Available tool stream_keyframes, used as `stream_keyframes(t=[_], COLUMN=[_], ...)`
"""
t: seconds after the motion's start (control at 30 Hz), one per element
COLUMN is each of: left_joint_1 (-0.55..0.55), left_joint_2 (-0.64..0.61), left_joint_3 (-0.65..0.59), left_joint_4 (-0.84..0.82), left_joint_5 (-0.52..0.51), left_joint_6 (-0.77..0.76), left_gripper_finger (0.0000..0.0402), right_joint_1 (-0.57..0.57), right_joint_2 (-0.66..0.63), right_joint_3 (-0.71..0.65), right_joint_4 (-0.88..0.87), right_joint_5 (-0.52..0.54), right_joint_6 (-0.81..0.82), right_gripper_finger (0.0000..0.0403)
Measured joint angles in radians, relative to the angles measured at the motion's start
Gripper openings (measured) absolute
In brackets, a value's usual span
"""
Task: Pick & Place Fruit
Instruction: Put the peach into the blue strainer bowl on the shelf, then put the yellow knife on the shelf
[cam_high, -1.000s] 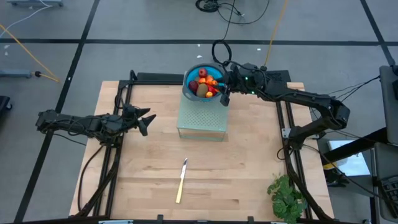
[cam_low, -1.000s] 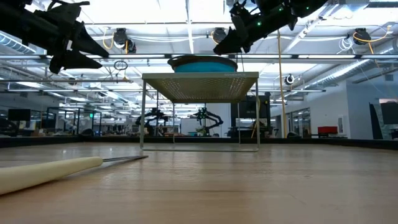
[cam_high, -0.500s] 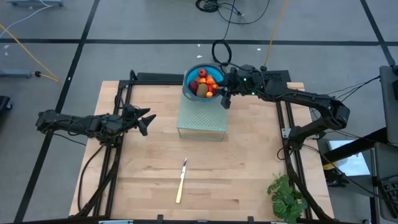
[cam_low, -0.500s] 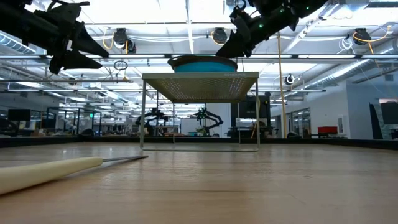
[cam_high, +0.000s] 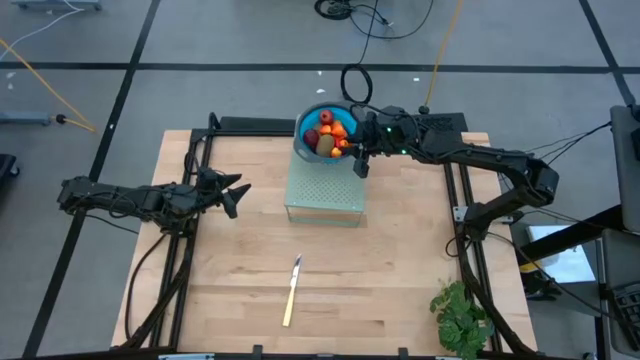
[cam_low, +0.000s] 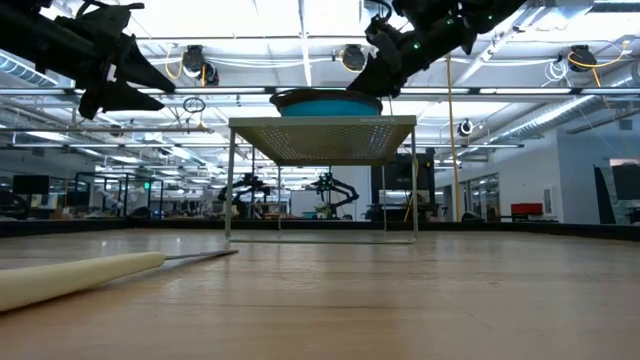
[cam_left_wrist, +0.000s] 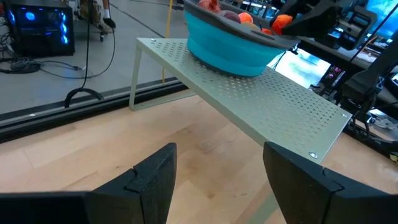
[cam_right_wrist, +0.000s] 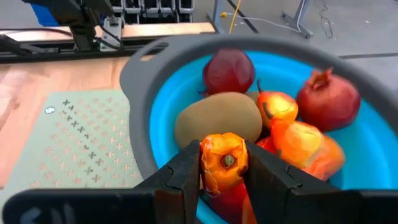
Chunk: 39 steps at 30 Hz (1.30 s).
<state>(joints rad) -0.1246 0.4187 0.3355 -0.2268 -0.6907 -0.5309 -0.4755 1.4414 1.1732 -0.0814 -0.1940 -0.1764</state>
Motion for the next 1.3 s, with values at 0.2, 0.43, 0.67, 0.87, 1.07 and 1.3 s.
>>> stream_keyframes(t=[0.2, 0.43, 0.67, 0.87, 1.07, 1.3], left_joint_1=[0.0, 0.0, 0.0, 0.0, 0.0, 0.0], left_joint_2=[0.0, 0.0, 0.0, 0.0, 0.0, 0.0], left_joint_3=[0.0, 0.0, 0.0, 0.0, 0.0, 0.0], left_joint_4=[0.0, 0.0, 0.0, 0.0, 0.0, 0.0], left_joint_5=[0.0, 0.0, 0.0, 0.0, 0.0, 0.0], left_joint_6=[-0.001, -0.001, -0.001, -0.007, -0.028, -0.025], left_gripper_finger=[0.0241, 0.0241, 0.0241, 0.0241, 0.0241, 0.0241], right_joint_1=[0.0, 0.0, 0.002, 0.006, 0.03, 0.093], right_joint_2=[-0.001, -0.001, -0.018, -0.059, -0.091, -0.104], right_joint_3=[0.0, 0.0, 0.0, 0.0, 0.0, 0.0], right_joint_4=[0.002, 0.003, 0.058, 0.118, 0.105, 0.107], right_joint_5=[0.001, 0.006, 0.01, 0.01, 0.007, 0.006], right_joint_6=[0.0, 0.0, -0.028, -0.02, -0.009, 0.011], right_gripper_finger=[0.0117, 0.0165, 0.0175, 0.0143, 0.0086, 0.0008])
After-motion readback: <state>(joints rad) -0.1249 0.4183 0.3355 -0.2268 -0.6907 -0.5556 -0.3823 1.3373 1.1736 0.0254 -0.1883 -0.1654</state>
